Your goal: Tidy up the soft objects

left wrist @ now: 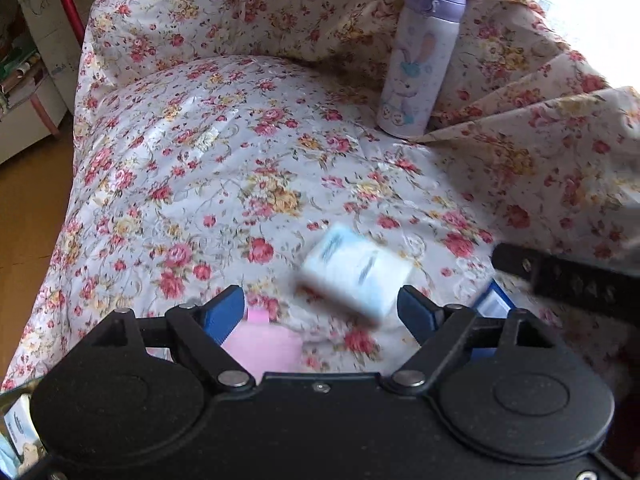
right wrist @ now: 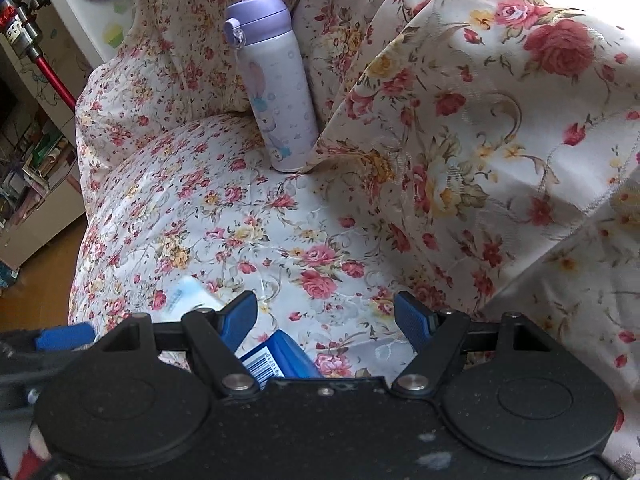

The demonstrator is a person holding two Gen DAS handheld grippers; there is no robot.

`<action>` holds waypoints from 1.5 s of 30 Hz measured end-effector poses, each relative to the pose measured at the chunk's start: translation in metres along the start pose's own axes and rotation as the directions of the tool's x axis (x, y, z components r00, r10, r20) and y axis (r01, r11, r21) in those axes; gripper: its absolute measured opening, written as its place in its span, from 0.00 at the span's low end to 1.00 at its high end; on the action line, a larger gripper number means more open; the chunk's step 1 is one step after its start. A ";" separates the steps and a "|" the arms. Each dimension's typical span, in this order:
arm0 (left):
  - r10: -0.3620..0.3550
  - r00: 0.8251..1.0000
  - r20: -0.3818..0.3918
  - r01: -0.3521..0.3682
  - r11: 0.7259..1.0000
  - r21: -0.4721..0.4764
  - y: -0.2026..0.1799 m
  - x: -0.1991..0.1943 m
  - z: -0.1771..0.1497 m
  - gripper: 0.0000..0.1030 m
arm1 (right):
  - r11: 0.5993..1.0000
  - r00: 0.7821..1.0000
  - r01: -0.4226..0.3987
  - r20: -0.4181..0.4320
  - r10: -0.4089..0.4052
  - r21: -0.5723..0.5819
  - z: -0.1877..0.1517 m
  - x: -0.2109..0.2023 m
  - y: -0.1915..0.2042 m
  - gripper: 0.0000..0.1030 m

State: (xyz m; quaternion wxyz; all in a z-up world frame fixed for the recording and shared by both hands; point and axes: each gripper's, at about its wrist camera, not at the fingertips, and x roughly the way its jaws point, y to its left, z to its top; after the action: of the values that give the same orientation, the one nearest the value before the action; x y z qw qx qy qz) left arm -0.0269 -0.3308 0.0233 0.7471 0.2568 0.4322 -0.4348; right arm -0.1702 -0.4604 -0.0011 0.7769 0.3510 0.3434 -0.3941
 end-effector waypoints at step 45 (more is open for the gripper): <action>-0.054 0.994 -0.097 0.064 0.992 0.107 -0.029 -0.050 -0.153 0.36 | 1.000 0.999 0.020 -0.025 -0.021 -0.021 -0.005 0.003 0.002 0.73</action>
State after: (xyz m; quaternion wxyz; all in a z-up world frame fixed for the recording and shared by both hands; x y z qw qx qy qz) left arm -0.1292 -0.2069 -0.0089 0.6975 0.3048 0.4498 -0.4673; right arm -0.1686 -0.4570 -0.0060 0.7722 0.3440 0.3608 -0.3941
